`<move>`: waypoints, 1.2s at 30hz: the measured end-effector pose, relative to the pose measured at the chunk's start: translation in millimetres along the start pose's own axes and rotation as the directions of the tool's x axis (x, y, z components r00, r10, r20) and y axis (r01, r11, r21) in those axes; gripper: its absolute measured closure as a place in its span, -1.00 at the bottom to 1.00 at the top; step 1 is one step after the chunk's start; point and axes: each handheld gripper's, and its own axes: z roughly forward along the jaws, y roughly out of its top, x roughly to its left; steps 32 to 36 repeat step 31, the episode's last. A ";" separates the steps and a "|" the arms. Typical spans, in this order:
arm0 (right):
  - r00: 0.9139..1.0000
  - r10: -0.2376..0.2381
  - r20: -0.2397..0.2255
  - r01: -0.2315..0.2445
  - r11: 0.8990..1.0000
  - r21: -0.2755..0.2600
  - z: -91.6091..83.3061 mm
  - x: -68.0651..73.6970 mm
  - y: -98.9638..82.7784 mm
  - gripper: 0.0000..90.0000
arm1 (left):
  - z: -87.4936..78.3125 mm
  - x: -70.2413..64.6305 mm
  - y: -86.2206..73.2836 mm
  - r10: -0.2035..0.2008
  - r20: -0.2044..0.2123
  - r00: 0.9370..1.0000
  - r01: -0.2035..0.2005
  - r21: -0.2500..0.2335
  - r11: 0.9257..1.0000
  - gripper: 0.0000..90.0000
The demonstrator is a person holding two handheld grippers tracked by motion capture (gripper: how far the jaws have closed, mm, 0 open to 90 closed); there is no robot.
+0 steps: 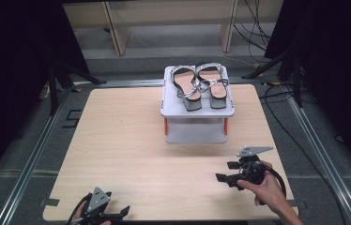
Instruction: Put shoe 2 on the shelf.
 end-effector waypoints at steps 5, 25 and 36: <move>0.999 0.052 -0.001 -0.051 0.997 0.057 12.5 3.1 -19.8 -0.50 | -0.2 -0.2 0.1 0.005 -0.004 1.000 -0.005 -0.001 1.000 -0.65; 0.998 -0.064 0.008 0.063 0.994 0.089 14.5 20.4 -49.9 -0.65 | -2.1 -1.1 0.9 0.008 0.010 1.000 -0.008 -0.004 1.000 -0.66; 0.996 -0.093 -0.013 0.094 0.991 0.092 16.9 21.4 -49.6 -0.65 | -2.5 -1.1 1.2 0.008 0.006 1.000 -0.008 -0.009 1.000 -0.66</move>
